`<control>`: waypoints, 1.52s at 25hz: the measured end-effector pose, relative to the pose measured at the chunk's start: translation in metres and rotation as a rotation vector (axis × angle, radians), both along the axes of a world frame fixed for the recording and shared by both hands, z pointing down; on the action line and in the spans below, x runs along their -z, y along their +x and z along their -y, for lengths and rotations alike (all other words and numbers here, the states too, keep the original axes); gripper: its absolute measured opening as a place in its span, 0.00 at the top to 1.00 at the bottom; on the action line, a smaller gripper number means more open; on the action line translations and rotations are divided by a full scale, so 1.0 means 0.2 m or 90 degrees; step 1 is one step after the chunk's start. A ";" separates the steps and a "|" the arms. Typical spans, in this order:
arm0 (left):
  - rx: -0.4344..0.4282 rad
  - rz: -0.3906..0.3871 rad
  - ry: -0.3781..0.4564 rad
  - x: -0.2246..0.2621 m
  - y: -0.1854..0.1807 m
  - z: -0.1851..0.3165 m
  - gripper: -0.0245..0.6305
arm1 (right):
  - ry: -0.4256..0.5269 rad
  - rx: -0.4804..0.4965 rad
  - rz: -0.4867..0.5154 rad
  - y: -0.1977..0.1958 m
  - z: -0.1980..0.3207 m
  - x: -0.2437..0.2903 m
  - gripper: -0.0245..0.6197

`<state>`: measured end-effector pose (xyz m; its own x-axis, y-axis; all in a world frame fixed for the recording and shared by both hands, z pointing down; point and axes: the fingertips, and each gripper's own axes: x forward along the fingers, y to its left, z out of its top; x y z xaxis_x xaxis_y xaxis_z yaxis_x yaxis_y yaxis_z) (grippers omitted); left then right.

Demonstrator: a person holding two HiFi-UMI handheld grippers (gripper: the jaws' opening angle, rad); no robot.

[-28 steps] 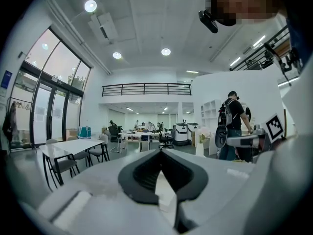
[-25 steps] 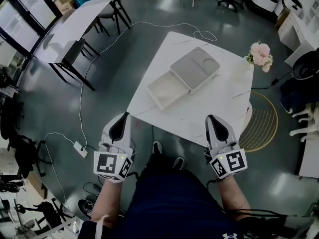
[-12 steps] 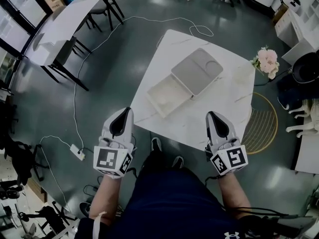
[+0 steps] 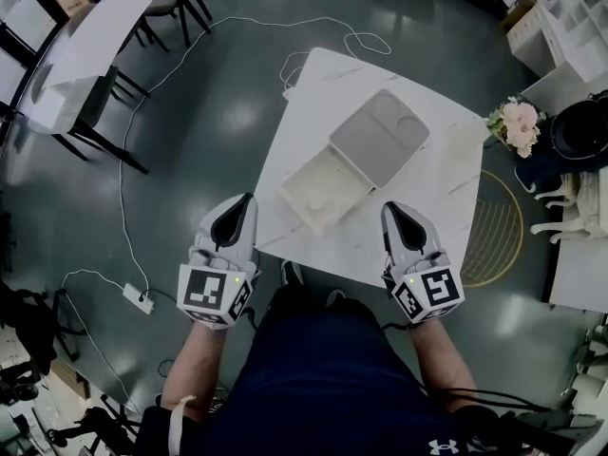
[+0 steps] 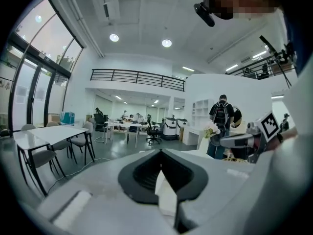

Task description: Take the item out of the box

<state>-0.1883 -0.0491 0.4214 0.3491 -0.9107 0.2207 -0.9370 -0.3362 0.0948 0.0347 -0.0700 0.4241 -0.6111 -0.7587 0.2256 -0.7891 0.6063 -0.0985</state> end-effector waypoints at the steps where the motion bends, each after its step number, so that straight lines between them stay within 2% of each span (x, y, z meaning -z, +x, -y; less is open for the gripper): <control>1: -0.010 -0.002 -0.005 -0.02 -0.01 0.02 0.96 | -0.007 -0.001 -0.007 -0.03 0.01 -0.03 0.96; 7: -0.040 -0.004 -0.046 -0.18 -0.02 0.13 0.96 | -0.064 0.016 -0.041 -0.18 0.08 -0.23 0.95; 15: -0.032 0.003 -0.110 -0.40 -0.01 0.22 0.96 | -0.163 0.091 -0.107 -0.31 0.15 -0.58 0.83; 21: -0.004 0.017 -0.147 -0.57 -0.08 0.20 0.96 | -0.209 0.153 -0.158 -0.42 0.19 -0.81 0.85; 26: 0.045 0.009 -0.172 -0.65 -0.16 0.14 0.96 | -0.291 0.219 -0.246 -0.47 0.13 -1.04 0.71; 31: 0.083 -0.003 -0.177 -0.68 -0.23 0.11 0.96 | -0.351 0.255 -0.282 -0.52 0.08 -1.17 0.60; 38: 0.117 -0.012 -0.182 -0.69 -0.30 0.04 0.96 | -0.394 0.256 -0.299 -0.54 0.09 -1.25 0.59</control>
